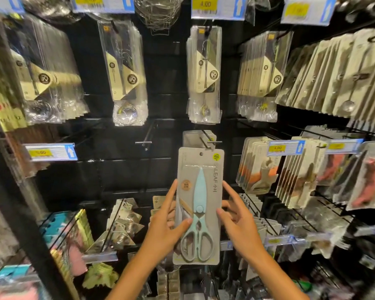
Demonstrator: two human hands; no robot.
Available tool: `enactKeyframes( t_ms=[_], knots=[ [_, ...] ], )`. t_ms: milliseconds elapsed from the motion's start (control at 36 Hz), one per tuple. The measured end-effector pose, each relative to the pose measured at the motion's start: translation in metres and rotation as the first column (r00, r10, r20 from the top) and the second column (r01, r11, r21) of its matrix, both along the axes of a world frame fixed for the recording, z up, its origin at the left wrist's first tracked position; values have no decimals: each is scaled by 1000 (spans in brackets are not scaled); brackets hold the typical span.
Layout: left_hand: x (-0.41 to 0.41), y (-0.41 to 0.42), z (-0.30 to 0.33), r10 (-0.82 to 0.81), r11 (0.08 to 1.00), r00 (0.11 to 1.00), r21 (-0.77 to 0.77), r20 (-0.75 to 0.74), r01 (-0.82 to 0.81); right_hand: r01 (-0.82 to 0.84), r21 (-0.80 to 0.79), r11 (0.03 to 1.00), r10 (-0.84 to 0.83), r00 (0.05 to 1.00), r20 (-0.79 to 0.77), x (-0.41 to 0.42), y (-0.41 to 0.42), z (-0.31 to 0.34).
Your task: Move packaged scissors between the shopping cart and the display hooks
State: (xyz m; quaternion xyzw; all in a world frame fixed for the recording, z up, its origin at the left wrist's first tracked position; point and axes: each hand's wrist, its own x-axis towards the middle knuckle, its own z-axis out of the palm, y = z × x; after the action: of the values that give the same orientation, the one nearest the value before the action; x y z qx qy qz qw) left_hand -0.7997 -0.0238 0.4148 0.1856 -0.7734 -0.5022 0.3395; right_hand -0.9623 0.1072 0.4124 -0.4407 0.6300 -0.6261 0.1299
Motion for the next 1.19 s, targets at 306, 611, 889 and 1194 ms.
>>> enactKeyframes(
  t_ms=[306,611,889,1194],
  knots=[
    [-35,5,5,-19,1000,1000,19,18,19,25,-19,1000,-25,1000,0,-35,3,5],
    [-54,-11,-4,13,1000,999,26,39,-14,-18,-1,1000,18,1000,2,-56,-14,-4],
    [-89,-46,1,86,996,985,-6,152,-87,-154,176,972,170,983,-76,-88,-66,-9],
    [-122,-74,-3,149,988,968,-75,203,-136,-130,227,965,175,965,-195,-116,-104,-12]
  ],
)
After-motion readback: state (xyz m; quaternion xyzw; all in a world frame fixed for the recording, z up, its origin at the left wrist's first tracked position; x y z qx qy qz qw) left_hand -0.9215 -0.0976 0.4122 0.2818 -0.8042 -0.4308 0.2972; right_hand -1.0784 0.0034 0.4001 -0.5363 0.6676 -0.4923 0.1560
